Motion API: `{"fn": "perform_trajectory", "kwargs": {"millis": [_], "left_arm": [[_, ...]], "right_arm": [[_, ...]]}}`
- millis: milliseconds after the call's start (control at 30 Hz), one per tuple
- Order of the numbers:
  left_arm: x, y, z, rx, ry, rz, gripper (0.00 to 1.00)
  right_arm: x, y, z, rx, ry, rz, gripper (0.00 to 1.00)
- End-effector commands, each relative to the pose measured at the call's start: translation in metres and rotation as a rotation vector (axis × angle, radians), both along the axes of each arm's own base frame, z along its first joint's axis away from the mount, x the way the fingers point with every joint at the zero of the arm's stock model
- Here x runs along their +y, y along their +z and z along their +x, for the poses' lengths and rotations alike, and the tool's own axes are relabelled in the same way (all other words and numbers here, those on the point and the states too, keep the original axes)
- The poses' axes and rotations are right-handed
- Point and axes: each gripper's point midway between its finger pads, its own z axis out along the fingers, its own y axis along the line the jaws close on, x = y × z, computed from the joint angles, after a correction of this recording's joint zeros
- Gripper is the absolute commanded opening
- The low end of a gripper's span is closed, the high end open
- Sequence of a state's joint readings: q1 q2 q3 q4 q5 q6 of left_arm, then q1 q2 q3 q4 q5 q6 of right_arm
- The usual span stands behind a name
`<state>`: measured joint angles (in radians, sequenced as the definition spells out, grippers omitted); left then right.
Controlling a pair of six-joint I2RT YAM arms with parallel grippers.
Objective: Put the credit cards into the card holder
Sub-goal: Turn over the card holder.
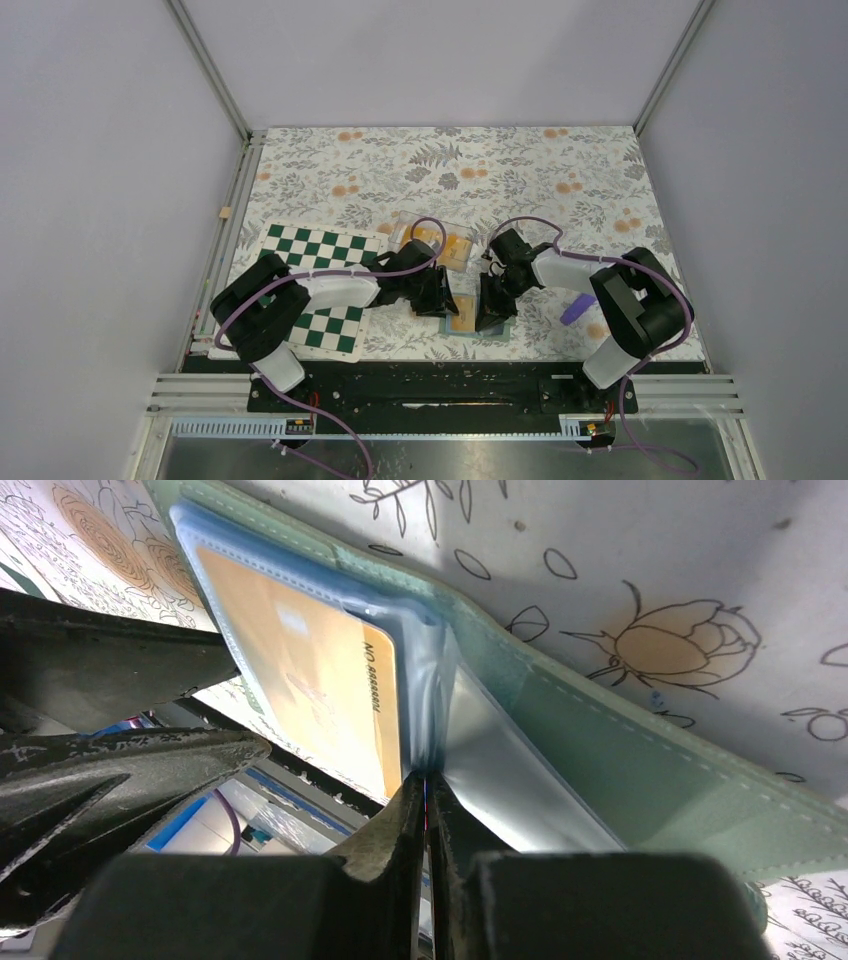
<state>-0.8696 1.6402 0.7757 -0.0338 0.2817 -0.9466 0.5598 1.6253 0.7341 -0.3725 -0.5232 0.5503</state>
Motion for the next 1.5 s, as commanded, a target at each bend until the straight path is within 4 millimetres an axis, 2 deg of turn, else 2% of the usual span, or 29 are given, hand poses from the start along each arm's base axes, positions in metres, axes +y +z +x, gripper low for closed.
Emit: {"fn": "perform_trajectory", "kwargs": {"millis": [0,133,267,400,600,900,1067,1167,1467], "left_arm": [[-0.015,0.02,0.012,-0.07,-0.017,-0.029,0.38],[-0.006,0.02,0.011,-0.088,-0.016,0.067,0.45],[-0.012,0.028,0.01,-0.105,-0.026,0.049,0.46],[-0.017,0.027,0.008,-0.094,-0.034,0.039,0.4],[-0.011,0.022,0.008,-0.098,-0.028,0.085,0.34],[-0.012,0.036,0.012,-0.147,-0.04,0.101,0.48],[-0.012,0.033,0.009,-0.144,-0.045,0.131,0.49],[-0.019,0.031,0.007,-0.13,-0.052,0.103,0.45],[-0.017,0.01,0.002,-0.08,-0.059,0.142,0.44]], "right_arm": [[-0.01,-0.019,-0.003,0.001,0.021,-0.071,0.09],[-0.01,-0.02,-0.004,0.006,0.023,-0.071,0.09],[-0.01,-0.02,-0.003,0.004,0.022,-0.07,0.09],[-0.01,-0.019,-0.003,0.004,0.024,-0.067,0.09],[-0.01,-0.02,-0.004,0.008,0.025,-0.07,0.09],[-0.01,-0.022,-0.005,0.014,0.026,-0.072,0.09],[-0.01,-0.022,-0.005,0.015,0.028,-0.071,0.09],[-0.01,-0.022,-0.005,0.016,0.029,-0.071,0.09],[-0.011,-0.022,-0.006,0.016,0.032,-0.072,0.09]]}}
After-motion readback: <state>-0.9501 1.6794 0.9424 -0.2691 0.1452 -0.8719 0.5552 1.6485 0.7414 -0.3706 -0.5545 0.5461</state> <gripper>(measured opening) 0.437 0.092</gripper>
